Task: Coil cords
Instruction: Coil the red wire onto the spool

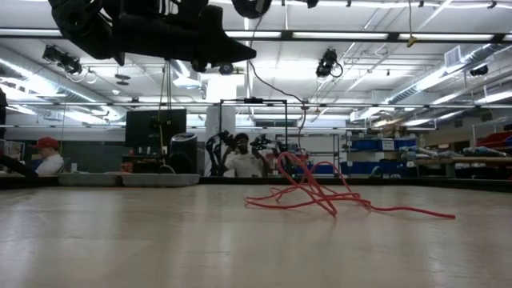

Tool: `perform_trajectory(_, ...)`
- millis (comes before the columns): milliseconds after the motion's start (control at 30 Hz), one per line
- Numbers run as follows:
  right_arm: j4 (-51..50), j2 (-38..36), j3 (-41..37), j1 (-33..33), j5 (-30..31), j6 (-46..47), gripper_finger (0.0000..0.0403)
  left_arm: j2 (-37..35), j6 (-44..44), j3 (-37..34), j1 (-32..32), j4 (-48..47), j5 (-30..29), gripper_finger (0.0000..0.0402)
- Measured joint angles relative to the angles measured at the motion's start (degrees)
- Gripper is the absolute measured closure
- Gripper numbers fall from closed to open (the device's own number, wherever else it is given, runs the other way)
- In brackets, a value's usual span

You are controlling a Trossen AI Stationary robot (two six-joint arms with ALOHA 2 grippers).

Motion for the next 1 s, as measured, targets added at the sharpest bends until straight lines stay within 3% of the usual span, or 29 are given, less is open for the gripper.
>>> perform_trajectory(400,-20.5,-4.6,0.0,-0.9,2.1,4.3,0.0403,-1.5,1.2,1.4,0.0,-4.1,0.0,0.04)
perform_trajectory(500,-24.5,-4.2,0.0,-2.3,1.8,5.5,0.0403,-1.6,1.2,4.9,-0.1,-11.9,1.9,0.04)
perform_trajectory(667,-28.4,-4.2,0.0,-4.9,-6.7,8.0,0.0403,-1.3,1.2,12.4,-0.2,-30.0,2.4,0.0398)
perform_trajectory(1000,-32.6,-4.2,0.0,-9.2,-22.5,11.3,0.0403,-1.3,8.1,15.8,-0.2,-34.5,5.1,0.0397)
